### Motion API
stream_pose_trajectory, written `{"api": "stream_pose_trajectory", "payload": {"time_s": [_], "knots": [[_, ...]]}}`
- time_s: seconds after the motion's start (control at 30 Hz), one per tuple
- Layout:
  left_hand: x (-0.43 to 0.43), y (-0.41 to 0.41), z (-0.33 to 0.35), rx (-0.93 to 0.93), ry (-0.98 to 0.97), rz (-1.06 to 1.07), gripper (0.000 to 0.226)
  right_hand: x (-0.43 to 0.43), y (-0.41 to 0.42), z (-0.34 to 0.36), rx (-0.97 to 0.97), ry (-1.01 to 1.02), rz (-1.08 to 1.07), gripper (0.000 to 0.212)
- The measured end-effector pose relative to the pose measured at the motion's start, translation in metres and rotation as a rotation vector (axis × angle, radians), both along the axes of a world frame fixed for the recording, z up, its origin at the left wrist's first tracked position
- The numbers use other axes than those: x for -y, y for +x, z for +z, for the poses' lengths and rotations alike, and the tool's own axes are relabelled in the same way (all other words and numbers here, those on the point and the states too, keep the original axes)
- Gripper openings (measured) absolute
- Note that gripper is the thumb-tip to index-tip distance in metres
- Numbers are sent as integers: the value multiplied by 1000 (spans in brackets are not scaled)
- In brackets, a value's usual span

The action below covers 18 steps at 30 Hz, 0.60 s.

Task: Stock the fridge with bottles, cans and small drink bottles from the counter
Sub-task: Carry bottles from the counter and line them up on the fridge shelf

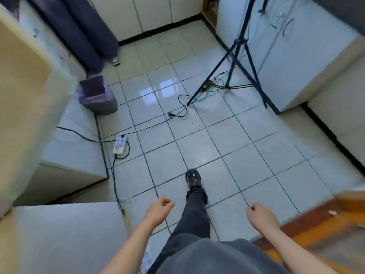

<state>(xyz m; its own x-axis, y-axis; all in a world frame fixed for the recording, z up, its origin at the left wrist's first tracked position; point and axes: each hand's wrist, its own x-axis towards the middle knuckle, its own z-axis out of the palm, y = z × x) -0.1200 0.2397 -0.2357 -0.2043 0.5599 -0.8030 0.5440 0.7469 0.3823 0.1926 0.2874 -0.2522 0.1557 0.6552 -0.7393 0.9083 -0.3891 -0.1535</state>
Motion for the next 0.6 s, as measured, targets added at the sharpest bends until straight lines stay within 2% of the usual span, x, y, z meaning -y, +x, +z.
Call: {"api": "stream_pose_trajectory", "payload": {"time_s": [0.17, 0.3, 0.4, 0.6], "knots": [[-67, 46, -28, -13, -136, -347, 32, 9, 57, -11, 51, -141, -219, 21], [-136, 82, -46, -14, -195, -551, 14, -5, 104, -4, 65, -214, -429, 20], [-198, 110, -46, -45, -220, -691, 17, -27, 134, 9, 60, -171, -614, 20], [-329, 179, -36, -25, -116, -842, 30, -60, 161, 28, 12, 6, -1056, 13]]}}
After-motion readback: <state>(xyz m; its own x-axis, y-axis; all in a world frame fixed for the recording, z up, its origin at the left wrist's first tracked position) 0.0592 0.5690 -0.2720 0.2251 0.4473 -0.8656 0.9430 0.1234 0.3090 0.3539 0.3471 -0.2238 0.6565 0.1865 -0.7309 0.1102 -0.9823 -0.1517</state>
